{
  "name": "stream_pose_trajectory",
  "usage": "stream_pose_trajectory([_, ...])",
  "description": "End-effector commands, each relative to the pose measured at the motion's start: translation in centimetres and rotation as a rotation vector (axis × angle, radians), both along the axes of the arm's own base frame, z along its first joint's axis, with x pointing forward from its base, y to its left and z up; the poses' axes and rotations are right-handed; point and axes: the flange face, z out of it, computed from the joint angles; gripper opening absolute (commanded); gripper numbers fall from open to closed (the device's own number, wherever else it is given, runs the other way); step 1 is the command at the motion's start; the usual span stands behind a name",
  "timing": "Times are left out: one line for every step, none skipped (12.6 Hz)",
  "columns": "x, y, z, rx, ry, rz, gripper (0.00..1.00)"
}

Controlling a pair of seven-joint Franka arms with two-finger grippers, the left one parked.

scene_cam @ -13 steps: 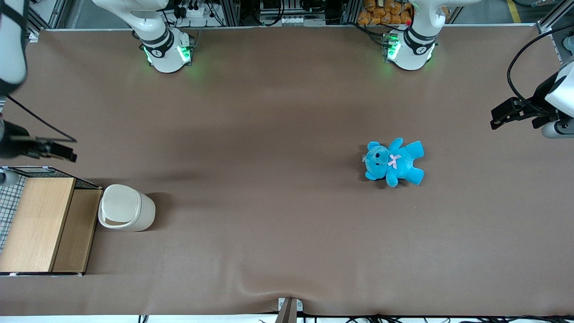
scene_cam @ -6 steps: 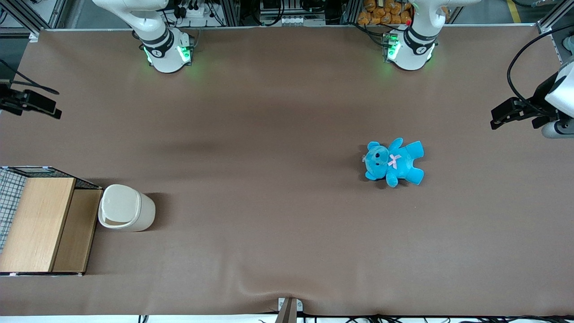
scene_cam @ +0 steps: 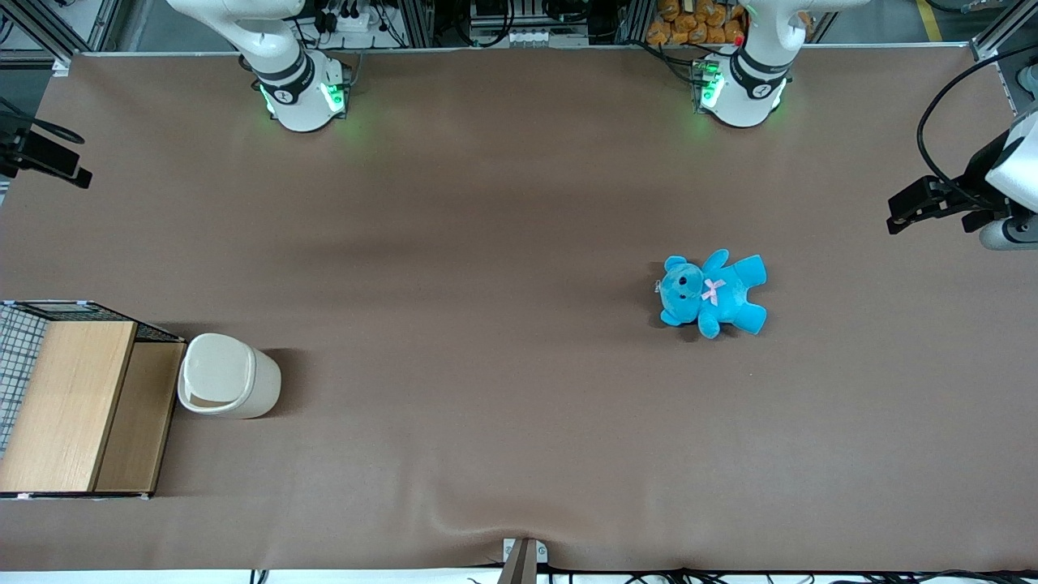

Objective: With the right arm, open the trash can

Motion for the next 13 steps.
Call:
stream_pose_trajectory([0.02, 0.31, 0.49, -0.007, -0.016, -0.011, 1.00])
stream_pose_trajectory([0.28, 0.21, 0.67, -0.008, -0.039, -0.014, 1.00])
stream_pose_trajectory([0.44, 0.20, 0.66, -0.009, -0.047, -0.015, 1.00])
stream_pose_trajectory([0.44, 0.16, 0.66, -0.012, -0.046, -0.015, 1.00])
stream_pose_trajectory([0.49, 0.16, 0.58, -0.012, -0.045, -0.015, 1.00])
stream_pose_trajectory([0.44, 0.16, 0.66, -0.012, -0.046, -0.016, 1.00])
stream_pose_trajectory([0.43, 0.10, 0.66, -0.011, -0.047, -0.016, 1.00])
stream_pose_trajectory([0.50, 0.10, 0.59, -0.011, -0.046, -0.018, 1.00])
stream_pose_trajectory([0.50, 0.12, 0.59, -0.009, -0.047, -0.018, 1.00])
stream_pose_trajectory([0.45, 0.12, 0.67, -0.009, -0.048, -0.018, 1.00])
stream_pose_trajectory([0.50, 0.12, 0.59, -0.009, -0.047, -0.018, 1.00])
stream_pose_trajectory([0.50, 0.13, 0.59, -0.008, -0.047, -0.017, 1.00])
stream_pose_trajectory([0.50, 0.13, 0.59, -0.008, -0.047, -0.017, 1.00])
